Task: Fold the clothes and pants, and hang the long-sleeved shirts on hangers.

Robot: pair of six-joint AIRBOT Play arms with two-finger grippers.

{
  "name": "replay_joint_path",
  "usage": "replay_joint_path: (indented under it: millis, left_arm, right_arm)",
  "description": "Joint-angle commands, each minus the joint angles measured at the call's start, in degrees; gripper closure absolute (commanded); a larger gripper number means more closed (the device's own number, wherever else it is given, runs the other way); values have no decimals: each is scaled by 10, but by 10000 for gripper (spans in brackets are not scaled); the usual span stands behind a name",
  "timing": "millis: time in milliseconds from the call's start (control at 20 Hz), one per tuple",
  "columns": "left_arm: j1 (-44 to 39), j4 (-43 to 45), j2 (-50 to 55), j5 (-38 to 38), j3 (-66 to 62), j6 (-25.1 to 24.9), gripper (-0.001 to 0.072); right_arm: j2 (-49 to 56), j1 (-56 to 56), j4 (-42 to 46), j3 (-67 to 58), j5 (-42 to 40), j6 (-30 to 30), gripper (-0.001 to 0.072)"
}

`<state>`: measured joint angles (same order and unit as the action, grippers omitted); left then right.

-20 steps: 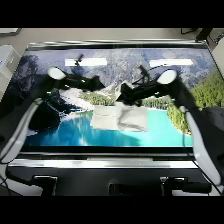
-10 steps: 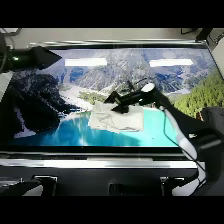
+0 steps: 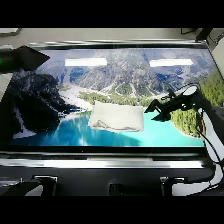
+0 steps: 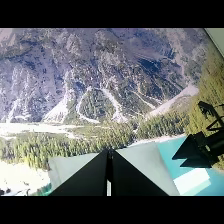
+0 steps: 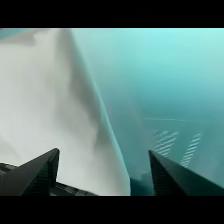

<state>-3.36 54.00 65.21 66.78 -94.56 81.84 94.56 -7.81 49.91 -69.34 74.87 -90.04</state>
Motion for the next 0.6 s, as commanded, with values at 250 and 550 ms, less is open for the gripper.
replay_joint_path:
  millis: [250,550]
  left_arm:
    - [0,2,-2,1,1,22,687]
    - [1,3,-2,-4,1,6,687]
  right_arm:
    - [45,57,-196,45,-33,155,677]
    - [-56,-81,-155,-170,71,78,676]
